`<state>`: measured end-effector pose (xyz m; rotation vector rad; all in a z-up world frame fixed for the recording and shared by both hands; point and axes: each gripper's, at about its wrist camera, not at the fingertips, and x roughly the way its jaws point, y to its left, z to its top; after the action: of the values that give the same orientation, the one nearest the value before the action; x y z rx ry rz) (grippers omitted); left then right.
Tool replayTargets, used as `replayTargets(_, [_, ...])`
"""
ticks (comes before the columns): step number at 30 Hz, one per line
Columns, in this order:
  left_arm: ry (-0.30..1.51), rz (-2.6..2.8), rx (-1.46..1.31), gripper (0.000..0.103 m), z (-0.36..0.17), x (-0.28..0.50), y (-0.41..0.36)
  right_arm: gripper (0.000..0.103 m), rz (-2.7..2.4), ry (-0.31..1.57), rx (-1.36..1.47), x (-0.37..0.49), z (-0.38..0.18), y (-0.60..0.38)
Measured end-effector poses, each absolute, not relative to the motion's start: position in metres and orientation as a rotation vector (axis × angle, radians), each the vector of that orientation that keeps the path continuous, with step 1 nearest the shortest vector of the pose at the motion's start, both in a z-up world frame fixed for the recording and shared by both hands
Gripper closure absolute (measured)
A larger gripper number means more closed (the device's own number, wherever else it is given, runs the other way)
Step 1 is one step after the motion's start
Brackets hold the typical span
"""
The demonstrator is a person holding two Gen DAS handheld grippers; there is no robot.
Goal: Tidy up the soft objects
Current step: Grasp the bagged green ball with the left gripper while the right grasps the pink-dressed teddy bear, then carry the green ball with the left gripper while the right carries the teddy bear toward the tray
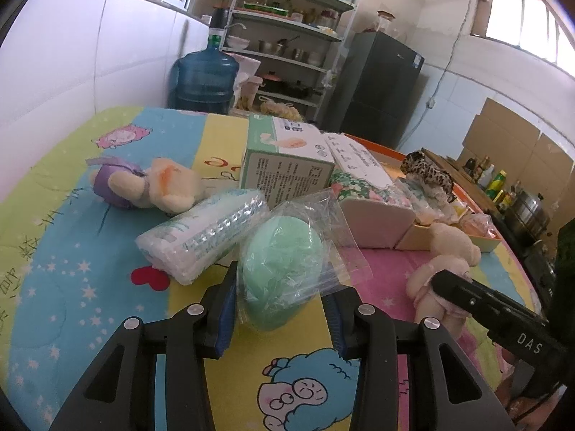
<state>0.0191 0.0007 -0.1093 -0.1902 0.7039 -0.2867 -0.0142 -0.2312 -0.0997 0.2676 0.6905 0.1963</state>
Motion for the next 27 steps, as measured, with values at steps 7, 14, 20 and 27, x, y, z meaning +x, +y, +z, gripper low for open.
replayTargets(7, [0.675,-0.303,-0.169,0.060,-0.095,0.013,-0.007,0.061,0.203,0.664,0.277,-0.019,-0.091,-0.239])
replayTargets(14, [0.652,-0.318,-0.153,0.060,-0.083,0.009,-0.020,0.061,0.207,0.641,0.284,-0.024,-0.086,-0.249])
replayTargets(20, [0.632,-0.335,-0.137,0.060,-0.070,0.008,-0.035,0.061,0.210,0.612,0.282,-0.026,-0.076,-0.259])
replayTargets(27, [0.602,-0.373,-0.117,0.060,-0.053,0.009,-0.061,0.061,0.204,0.588,0.296,-0.029,-0.068,-0.277])
